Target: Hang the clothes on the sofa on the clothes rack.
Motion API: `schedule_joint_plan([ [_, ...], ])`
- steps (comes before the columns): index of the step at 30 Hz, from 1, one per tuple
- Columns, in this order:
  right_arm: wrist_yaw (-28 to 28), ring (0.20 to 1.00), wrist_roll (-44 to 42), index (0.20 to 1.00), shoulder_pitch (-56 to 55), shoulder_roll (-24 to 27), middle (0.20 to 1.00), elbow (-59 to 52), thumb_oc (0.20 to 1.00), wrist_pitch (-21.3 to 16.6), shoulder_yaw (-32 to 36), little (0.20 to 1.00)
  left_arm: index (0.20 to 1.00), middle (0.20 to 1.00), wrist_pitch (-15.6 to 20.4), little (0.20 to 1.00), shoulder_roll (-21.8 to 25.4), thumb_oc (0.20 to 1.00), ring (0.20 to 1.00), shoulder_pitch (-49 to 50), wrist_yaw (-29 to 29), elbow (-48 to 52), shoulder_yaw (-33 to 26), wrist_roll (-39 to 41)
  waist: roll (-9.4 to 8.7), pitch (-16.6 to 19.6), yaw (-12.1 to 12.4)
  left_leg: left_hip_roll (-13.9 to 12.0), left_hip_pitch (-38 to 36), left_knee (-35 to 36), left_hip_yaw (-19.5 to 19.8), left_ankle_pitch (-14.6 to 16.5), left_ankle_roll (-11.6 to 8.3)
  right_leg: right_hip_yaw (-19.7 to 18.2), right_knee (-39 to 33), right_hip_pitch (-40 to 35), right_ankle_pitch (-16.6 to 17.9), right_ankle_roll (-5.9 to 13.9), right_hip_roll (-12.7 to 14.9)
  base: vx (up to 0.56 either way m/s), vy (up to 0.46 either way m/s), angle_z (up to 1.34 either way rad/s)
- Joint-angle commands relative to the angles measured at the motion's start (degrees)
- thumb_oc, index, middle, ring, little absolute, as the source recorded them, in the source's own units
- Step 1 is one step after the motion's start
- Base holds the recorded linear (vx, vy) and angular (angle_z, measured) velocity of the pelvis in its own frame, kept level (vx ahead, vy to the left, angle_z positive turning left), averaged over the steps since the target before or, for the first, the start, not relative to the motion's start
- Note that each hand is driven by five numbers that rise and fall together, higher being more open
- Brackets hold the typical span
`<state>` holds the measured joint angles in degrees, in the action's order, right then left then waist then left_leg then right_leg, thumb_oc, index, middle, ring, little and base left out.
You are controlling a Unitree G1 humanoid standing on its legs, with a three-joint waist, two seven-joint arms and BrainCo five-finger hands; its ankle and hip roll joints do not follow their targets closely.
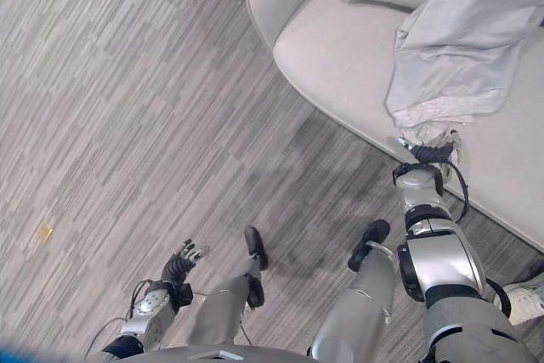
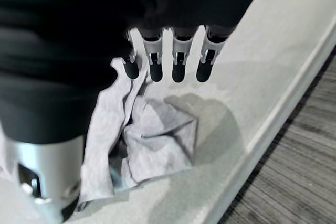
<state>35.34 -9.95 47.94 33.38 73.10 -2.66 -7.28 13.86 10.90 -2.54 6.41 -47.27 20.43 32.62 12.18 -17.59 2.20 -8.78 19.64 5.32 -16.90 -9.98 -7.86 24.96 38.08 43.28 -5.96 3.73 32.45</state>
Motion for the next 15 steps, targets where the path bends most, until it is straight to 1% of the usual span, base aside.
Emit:
schedule_joint_plan([
  [1,1.51,1.0,1.34,1.0,5.17,4.04,1.0,1.43,1.0,-0.1,-2.98,1.0,1.0,1.0,2.32,1.0,1.34,1.0,1.0,-0.99,1.17,3.9,3.63,1.41,3.01,0.6,1.03,-8.16,-5.73,-0.32,3.58,7.32,-4.16,-8.21,6.49,10.2,1.09,10.04,1.76,0.05,-0.093,0.13],
  [4,0.65,1.0,0.61,1.0,6.46,4.65,1.0,1.87,1.0,-0.19,-3.62,1.0,1.0,1.0,2.3,1.0,1.36,1.0,1.0,-1.15,1.06,5.14,4.35,1.57,2.9,0.79,1.17,-8.42,-4.81,-0.32,3.89,7.19,-4.35,-9.28,8.87,12.97,0.28,10.03,1.97,0.04,-0.096,0.06],
  [7,-2.27,1.0,-2.85,1.0,9.11,5.33,1.0,3.83,1.0,-0.01,-4.07,1.0,1.0,1.0,1.89,1.0,1.82,1.0,1.0,-1.08,0.58,6.4,5.62,1.3,2.96,0.91,1.52,-8.82,-3.78,-0.32,4.41,6.8,-4.57,-9.41,11.2,15.35,-0.7,9.9,1.79,0.03,-0.115,-0.02],
  [8,-3.51,1.0,-4.85,1.0,10.78,5.75,1.0,5.15,1.0,0.19,-4.49,1.0,1.0,1.0,1.63,1.0,1.98,1.0,1.0,-0.75,0.22,7.07,6.2,1.46,3.17,1.07,1.69,-9.14,-3.2,-0.32,4.45,7.06,-4.72,-9.78,12.46,16.51,-1.2,9.8,2.26,0.03,-0.097,0.04],
  [10,-4.07,1.0,-5.63,1.0,11.5,5.75,1.0,5.63,1.0,0.23,-4.74,1.0,1.0,1.0,1.35,1.0,1.94,1.0,1.0,-0.41,-0.01,7.51,6.54,1.5,3.21,1.23,1.81,-9.29,-2.97,-0.32,4.48,6.92,-4.83,-10.0,13.11,17.22,-1.42,9.75,2.33,0.04,-0.06,0.05],
  [11,-5.01,1.0,-7.77,1.0,11.99,5.02,1.0,6.28,1.0,0.17,-4.24,1.0,1.0,1.0,0.84,1.0,1.82,1.0,1.0,0.06,-0.32,7.24,7.07,1.23,3.18,1.51,1.85,-9.45,-3.07,-0.32,4.61,7.06,-4.81,-10.29,14.27,17.82,-1.67,9.6,2.55,0.05,-0.044,0.04],
  [12,-5.04,1.0,-7.83,1.0,12.01,5.02,1.0,6.33,1.0,0.14,-4.26,1.0,1.0,1.0,0.83,1.0,1.84,1.0,1.0,0.06,-0.32,7.24,7.07,1.23,3.11,1.55,1.84,-9.4,-3.04,-0.32,4.6,7.07,-4.82,-10.37,14.36,17.94,-1.72,9.6,2.59,0.06,-0.039,0.0],
  [13,-6.05,1.0,-10.69,1.0,12.74,3.91,1.0,6.4,1.0,-0.38,-3.72,1.0,1.0,1.0,0.54,1.0,1.63,1.0,1.0,0.4,-0.45,6.31,7.45,0.9,2.96,1.86,1.87,-9.38,-3.31,-0.32,4.76,7.43,-4.74,-10.76,15.0,18.28,-1.76,9.58,2.53,0.0,0.0,0.0],
  [15,-6.61,1.0,-11.78,1.0,12.82,3.25,1.0,6.07,1.0,-0.7,-3.53,1.0,1.0,1.0,0.37,1.0,1.64,1.0,1.0,0.68,-0.63,6.04,7.45,0.76,2.79,2.09,1.84,-9.28,-3.49,-0.32,4.89,7.54,-4.73,-10.89,15.18,18.41,-1.73,9.56,2.54,0.04,-0.011,-0.01],
])
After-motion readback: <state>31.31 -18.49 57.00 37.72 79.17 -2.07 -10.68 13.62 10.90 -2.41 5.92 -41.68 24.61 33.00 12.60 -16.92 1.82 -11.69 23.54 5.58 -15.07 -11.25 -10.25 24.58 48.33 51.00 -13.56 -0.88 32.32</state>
